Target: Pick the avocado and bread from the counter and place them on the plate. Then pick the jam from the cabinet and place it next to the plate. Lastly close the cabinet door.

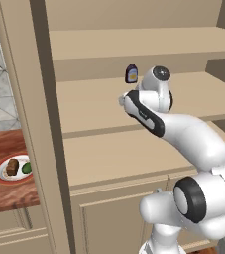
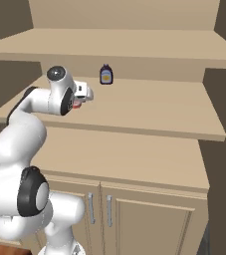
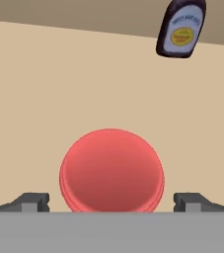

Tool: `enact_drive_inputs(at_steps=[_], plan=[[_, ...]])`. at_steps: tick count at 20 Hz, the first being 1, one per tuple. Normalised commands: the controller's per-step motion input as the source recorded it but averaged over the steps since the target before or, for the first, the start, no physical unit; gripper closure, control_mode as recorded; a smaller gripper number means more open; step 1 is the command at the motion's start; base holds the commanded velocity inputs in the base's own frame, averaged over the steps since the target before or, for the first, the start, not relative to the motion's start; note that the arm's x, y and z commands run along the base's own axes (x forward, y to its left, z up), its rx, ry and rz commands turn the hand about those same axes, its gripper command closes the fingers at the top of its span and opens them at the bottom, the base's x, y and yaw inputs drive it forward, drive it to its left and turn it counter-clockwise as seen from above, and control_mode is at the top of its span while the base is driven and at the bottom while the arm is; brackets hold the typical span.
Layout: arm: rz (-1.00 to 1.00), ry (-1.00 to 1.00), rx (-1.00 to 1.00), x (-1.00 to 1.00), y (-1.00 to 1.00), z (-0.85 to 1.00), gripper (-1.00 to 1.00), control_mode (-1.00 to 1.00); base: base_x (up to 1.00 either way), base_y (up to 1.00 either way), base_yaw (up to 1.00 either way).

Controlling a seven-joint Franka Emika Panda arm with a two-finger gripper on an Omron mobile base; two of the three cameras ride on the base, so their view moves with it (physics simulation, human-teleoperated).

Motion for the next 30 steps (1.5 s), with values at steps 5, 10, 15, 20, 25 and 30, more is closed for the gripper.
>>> enact_drive_inputs(at_steps=[5,10,15,20,25,30], plan=[[0.00,0.02,0.00,0.16,0.00,-0.08,-1.00,-1.00,0.00,0.00,0.00],[0.00,0.01,0.00,0.17,0.00,-0.03,-1.00,-1.00,0.00,0.00,0.00],[0.00,0.01,0.00,0.14,0.02,0.00,1.00,-1.00,0.00,0.00,0.00],[0.00,0.00,0.00,-0.01,0.04,-0.02,1.00,-1.00,0.00,0.00,0.00],[-0.05,-0.11,0.13,-0.64,-0.30,-0.12,1.00,-1.00,0.00,0.00,0.00],[-0.08,-0.25,0.14,-0.95,-0.36,-0.02,1.00,-1.00,0.00,0.00,0.00]])
